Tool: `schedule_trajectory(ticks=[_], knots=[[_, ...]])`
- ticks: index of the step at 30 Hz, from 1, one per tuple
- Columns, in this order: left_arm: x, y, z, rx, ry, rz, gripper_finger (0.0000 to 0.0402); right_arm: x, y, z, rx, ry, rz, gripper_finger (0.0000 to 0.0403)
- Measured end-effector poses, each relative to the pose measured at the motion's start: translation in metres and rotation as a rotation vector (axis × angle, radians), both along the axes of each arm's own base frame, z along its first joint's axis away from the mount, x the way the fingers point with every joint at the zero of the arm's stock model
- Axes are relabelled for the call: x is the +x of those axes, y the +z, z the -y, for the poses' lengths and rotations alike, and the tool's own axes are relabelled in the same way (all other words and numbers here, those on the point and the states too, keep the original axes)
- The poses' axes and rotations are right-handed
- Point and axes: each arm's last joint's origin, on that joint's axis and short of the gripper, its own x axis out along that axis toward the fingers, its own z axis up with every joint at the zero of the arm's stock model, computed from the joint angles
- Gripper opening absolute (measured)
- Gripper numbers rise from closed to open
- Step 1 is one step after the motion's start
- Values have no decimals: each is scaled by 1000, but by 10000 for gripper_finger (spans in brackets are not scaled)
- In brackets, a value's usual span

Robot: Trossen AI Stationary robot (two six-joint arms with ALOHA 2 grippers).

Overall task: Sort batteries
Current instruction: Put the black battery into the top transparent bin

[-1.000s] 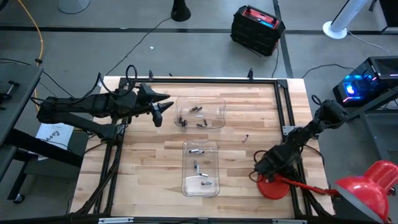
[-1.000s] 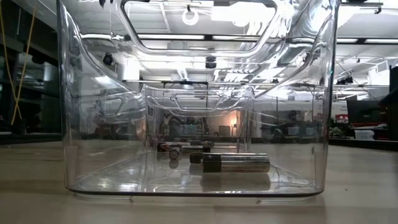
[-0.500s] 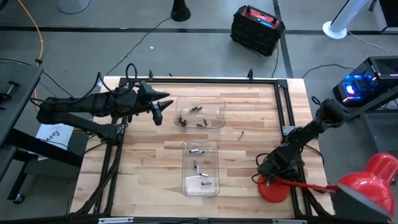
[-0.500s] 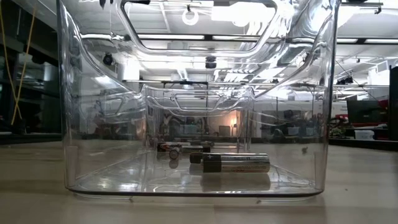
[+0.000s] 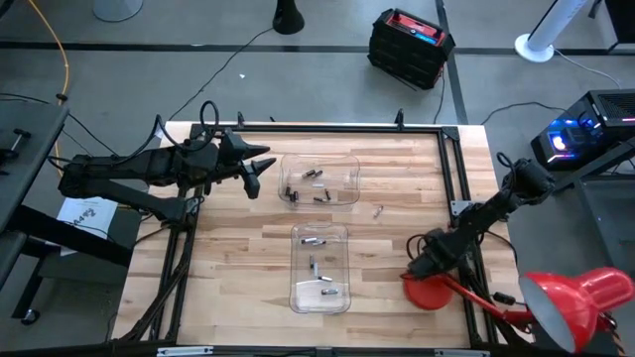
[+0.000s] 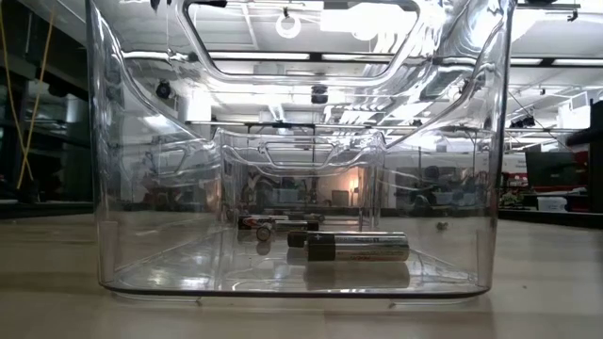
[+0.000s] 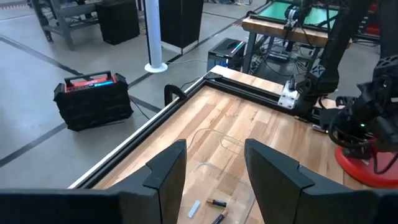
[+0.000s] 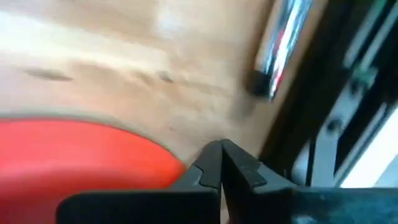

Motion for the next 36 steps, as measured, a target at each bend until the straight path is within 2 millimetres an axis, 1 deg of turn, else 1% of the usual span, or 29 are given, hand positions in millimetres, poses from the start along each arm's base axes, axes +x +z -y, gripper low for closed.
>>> schedule_trajectory(ticks=[6,10,12,14,16,19,25,31,32,33,36], knots=[[0,0,0,5,12,0,159,19,11,-2,-62,103,168,0],[0,0,0,5,13,0,159,31,23,-6,-136,171,280,0],[0,0,0,5,13,-1,158,32,30,-5,-161,118,252,0],[0,0,0,6,14,0,158,26,35,1,-201,32,144,0],[0,0,0,8,15,-1,159,22,39,7,-233,-15,58,0],[0,0,0,25,10,-11,159,20,40,19,-269,-65,-21,0],[0,0,-1,45,10,-21,158,25,27,48,-335,-185,-33,0],[0,0,-1,71,5,-34,159,34,23,68,-463,-351,-43,0],[0,0,-1,75,5,-35,158,35,22,72,-457,-357,-49,0],[0,0,-1,76,5,-36,159,38,21,74,-417,-304,-47,0],[0,0,-1,84,4,-40,159,50,16,80,-164,-40,19,0]])
